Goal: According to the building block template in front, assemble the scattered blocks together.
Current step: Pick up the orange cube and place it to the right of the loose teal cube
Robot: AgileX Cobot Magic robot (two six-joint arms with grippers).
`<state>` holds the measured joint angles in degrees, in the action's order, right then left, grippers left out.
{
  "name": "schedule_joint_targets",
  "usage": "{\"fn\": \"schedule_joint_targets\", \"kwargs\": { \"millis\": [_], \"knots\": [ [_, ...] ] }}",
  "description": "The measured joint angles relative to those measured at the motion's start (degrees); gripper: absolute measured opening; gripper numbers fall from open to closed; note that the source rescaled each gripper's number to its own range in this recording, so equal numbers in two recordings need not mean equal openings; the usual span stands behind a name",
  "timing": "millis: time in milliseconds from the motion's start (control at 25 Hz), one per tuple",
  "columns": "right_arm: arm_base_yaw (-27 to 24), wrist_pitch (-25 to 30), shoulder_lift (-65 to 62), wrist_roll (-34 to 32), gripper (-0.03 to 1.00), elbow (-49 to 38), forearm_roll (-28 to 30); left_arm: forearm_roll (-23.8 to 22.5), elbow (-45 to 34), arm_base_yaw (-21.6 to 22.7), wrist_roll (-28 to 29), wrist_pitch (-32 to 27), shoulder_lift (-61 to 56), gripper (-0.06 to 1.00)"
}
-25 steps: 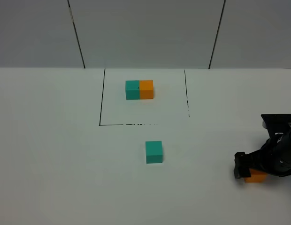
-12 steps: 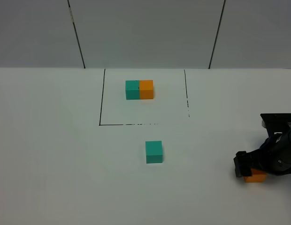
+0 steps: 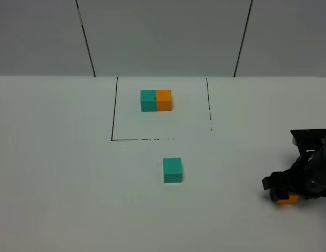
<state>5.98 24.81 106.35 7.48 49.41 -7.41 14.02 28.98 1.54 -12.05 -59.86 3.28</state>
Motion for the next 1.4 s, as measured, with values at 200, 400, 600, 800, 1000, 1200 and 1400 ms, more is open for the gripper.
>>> {"fn": "schedule_joint_targets", "kwargs": {
  "millis": [200,400,600,800,1000,1200,1400],
  "knots": [
    [0.00,2.45,-0.37,0.00,0.02,0.27,-0.58,0.00,0.00,0.00,0.00,0.00,0.00,0.34],
    [1.55,12.11,-3.43,8.62,0.02,6.86,0.75,0.05,0.00,0.00,0.05,0.00,0.00,0.34],
    [8.17,24.76,-3.93,34.12,0.02,18.03,6.15,0.05,0.00,0.00,0.05,0.00,0.00,0.34],
    [14.89,32.17,0.24,48.67,0.02,30.18,8.62,0.05,0.00,0.00,0.05,0.00,0.00,0.34],
    [19.90,39.28,9.22,51.68,0.02,41.97,13.71,0.05,0.00,0.00,0.05,0.00,0.00,0.34],
    [22.72,41.21,16.54,52.01,0.02,48.64,15.93,0.05,0.00,0.00,0.05,0.00,0.00,0.34],
    [23.95,40.61,20.84,52.50,0.02,49.38,15.82,0.05,0.00,0.00,0.05,0.00,0.00,0.34]
  ]
}}
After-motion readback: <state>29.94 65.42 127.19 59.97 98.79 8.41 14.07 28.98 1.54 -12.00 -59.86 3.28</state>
